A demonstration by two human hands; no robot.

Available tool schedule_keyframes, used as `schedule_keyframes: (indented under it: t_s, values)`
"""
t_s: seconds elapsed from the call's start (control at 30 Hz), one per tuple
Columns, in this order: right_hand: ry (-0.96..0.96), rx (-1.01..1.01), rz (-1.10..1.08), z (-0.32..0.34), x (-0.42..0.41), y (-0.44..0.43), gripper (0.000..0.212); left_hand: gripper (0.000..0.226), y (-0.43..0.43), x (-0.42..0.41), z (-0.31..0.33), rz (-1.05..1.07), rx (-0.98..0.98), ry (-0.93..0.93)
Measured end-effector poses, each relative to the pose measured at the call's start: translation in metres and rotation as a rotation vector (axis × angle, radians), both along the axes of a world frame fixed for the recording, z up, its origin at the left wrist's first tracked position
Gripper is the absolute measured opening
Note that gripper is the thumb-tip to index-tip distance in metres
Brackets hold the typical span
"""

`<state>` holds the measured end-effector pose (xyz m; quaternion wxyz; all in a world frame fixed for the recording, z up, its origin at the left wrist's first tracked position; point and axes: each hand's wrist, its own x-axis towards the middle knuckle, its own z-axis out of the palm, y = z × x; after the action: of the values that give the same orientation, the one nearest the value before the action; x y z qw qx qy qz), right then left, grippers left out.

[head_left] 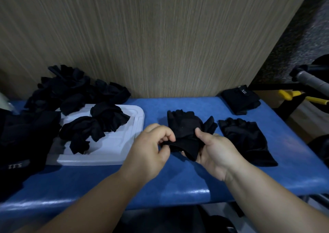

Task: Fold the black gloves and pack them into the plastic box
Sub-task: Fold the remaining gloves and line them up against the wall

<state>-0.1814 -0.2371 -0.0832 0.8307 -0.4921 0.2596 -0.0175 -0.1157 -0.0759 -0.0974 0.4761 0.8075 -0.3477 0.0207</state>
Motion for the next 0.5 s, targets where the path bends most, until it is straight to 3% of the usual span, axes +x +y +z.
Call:
schedule_keyframes:
  t_s: [0.13, 0.2, 0.27, 0.37, 0.43, 0.5]
  values:
    - [-0.062, 0.047, -0.102, 0.001, 0.002, -0.001, 0.032, 0.033, -0.004, -0.005, 0.0, -0.035, 0.035, -0.033]
    - [-0.066, 0.032, -0.118, 0.002, 0.001, -0.004, 0.03, 0.02, -0.004, -0.008, 0.0, -0.116, 0.001, 0.048]
    - [-0.052, -0.009, -0.143, 0.004, 0.001, -0.009, 0.029, 0.014, -0.003, -0.01, 0.006, -0.138, -0.076, 0.264]
    - [-0.069, -0.03, -0.093, 0.007, 0.001, -0.014, 0.027, 0.054, -0.005, -0.006, 0.009, 0.016, -0.152, 0.635]
    - [-0.077, -0.049, -0.001, 0.007, -0.001, -0.01, 0.024, 0.072, -0.007, 0.0, 0.01, 0.003, -0.197, 0.902]
    - [-0.067, -0.133, 0.099, 0.002, -0.003, -0.005, 0.023, 0.055, -0.009, 0.002, 0.009, -0.053, -0.3, 1.071]
